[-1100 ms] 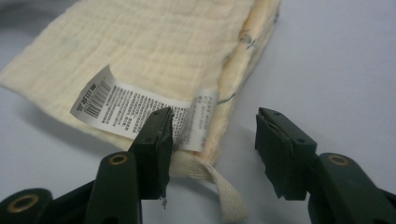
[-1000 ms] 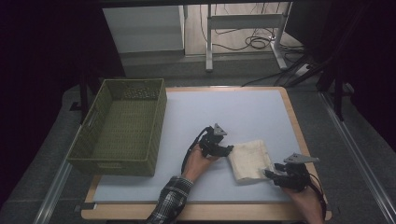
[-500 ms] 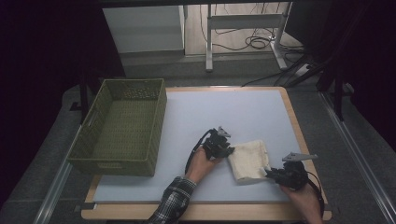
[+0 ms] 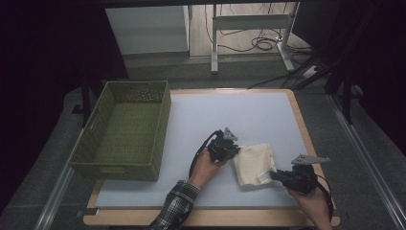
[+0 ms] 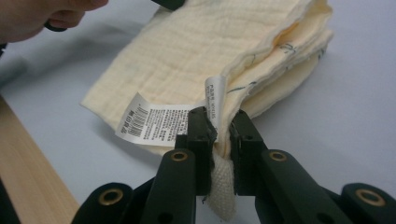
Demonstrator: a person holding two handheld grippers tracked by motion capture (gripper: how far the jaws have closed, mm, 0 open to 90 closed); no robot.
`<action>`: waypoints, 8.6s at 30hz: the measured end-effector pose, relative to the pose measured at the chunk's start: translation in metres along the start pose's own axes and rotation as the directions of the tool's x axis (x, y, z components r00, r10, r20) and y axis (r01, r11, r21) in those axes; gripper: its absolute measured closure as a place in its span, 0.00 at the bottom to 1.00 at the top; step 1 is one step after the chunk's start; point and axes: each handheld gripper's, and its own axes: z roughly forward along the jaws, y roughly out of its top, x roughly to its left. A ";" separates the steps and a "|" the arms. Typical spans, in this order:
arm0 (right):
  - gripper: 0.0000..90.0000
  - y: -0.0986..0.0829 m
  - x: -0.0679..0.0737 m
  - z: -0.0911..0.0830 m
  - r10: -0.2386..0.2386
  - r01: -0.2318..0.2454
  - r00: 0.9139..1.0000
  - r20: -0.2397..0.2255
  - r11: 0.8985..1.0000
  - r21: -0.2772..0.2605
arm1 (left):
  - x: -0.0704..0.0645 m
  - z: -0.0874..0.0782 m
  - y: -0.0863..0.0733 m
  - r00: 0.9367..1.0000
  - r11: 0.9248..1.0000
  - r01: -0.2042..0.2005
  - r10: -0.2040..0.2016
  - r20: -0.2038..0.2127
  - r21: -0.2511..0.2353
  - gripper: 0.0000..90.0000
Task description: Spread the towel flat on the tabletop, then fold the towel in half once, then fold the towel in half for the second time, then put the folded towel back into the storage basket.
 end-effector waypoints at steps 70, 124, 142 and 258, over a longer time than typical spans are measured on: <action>0.89 0.097 0.061 0.052 -0.156 0.151 0.985 -0.071 0.985 -0.079 | 0.051 -0.118 0.012 0.971 0.999 -0.040 0.038 -0.237 -0.002 0.90; 0.89 0.188 0.132 0.112 -0.226 0.198 0.960 -0.166 0.965 -0.170 | 0.118 -0.234 -0.003 0.899 0.997 0.022 -0.052 -0.434 -0.074 0.89; 0.89 0.212 0.183 0.145 -0.265 0.227 0.941 -0.208 0.955 -0.190 | 0.138 -0.278 -0.024 0.855 0.993 0.070 -0.107 -0.507 -0.090 0.90; 0.21 0.190 0.228 0.180 -0.413 0.406 0.881 -0.231 0.910 -0.081 | 0.152 -0.252 -0.097 0.881 0.943 0.309 -0.334 -0.336 -0.126 0.06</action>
